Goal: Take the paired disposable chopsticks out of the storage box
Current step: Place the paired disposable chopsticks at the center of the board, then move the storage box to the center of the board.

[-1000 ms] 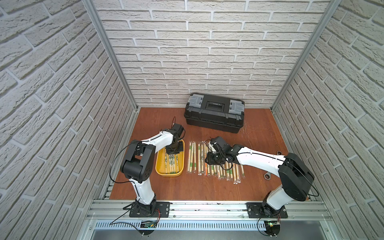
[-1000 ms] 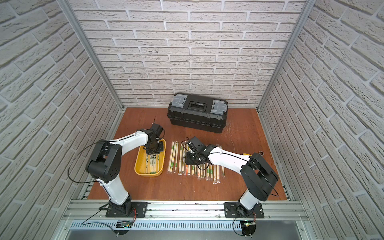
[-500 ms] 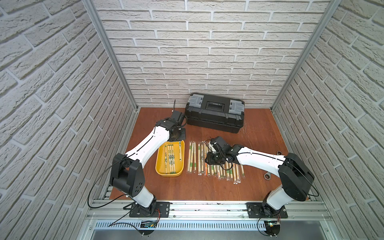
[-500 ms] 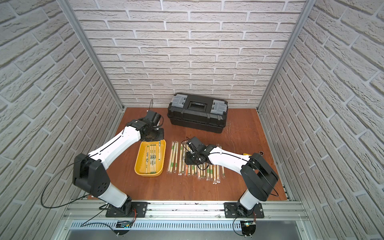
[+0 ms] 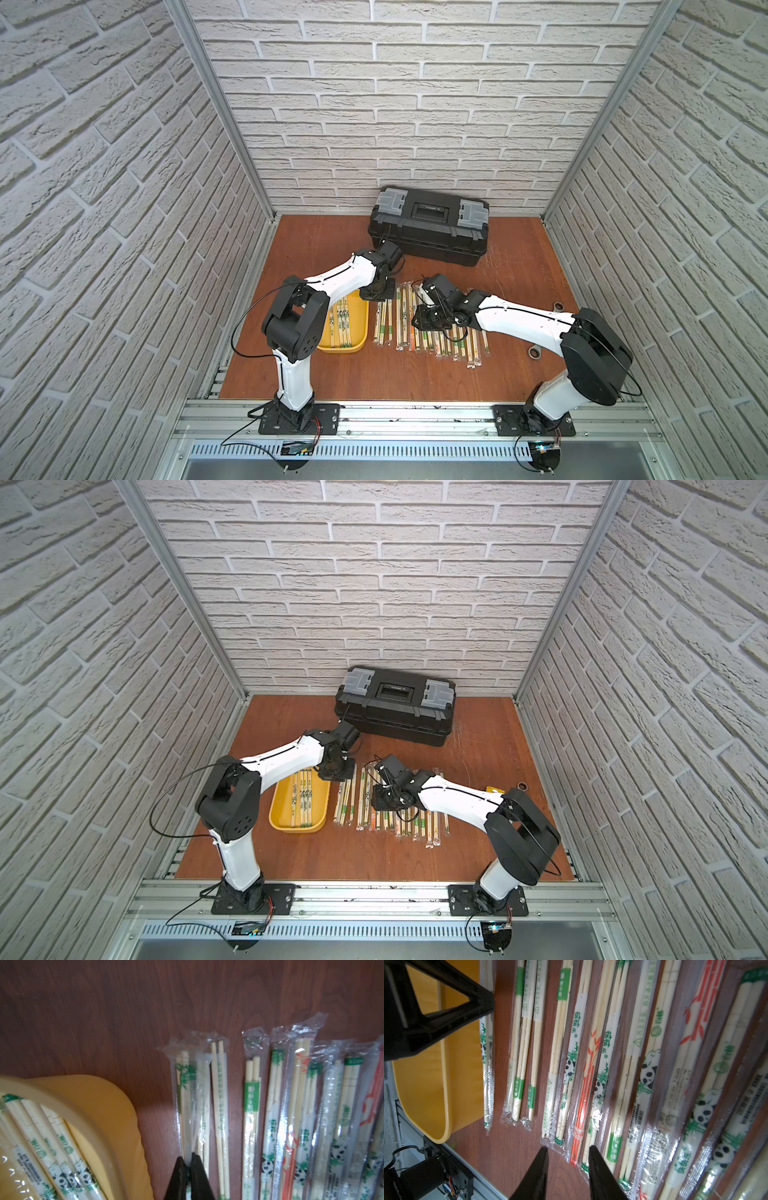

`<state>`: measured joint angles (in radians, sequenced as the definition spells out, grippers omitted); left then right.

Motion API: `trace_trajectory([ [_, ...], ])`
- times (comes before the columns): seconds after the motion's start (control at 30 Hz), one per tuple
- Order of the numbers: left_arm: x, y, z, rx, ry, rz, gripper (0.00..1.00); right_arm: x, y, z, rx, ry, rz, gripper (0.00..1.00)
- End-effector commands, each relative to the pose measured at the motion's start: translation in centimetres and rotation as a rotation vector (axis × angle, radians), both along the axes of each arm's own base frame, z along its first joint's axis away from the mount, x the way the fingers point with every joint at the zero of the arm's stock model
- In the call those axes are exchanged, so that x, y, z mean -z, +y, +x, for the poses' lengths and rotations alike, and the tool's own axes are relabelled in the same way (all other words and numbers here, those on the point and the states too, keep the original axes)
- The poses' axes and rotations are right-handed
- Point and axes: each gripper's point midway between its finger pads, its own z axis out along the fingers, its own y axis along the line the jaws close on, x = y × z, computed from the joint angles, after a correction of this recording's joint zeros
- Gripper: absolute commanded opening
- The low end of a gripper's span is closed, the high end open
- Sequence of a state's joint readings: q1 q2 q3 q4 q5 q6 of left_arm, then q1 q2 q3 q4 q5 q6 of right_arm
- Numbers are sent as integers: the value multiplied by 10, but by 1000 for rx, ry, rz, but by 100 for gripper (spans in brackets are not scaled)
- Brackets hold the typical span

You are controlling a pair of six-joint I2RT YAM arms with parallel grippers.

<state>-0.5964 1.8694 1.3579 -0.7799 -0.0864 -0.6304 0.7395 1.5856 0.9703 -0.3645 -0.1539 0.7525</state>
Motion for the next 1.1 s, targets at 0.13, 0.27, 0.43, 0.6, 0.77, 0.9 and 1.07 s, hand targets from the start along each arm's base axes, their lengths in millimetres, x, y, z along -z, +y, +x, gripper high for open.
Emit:
trace_trajectory([
  [0.13,15,16,0,-31,6,27,0,-7,1,2,5,-22,15,35],
  [0.27,20,15,0,-30,14,25,7,-9,2,2,3,-22,15,35],
  [0.43,6,5,0,-22,-2,-44,35,-9,3,3,1,-20,14,35],
  [0.6,-36,-1,3,-34,-71,-151,43,-11,9,6,-7,-15,22,35],
  [0.77,-71,32,2,-121,-144,-196,45,-15,25,15,-27,-17,35,35],
  [0.9,-66,84,-7,-232,-131,-164,44,-13,46,23,-56,-14,36,35],
  [1.07,-41,128,-24,-315,-66,-101,37,-8,76,32,-96,-6,38,35],
])
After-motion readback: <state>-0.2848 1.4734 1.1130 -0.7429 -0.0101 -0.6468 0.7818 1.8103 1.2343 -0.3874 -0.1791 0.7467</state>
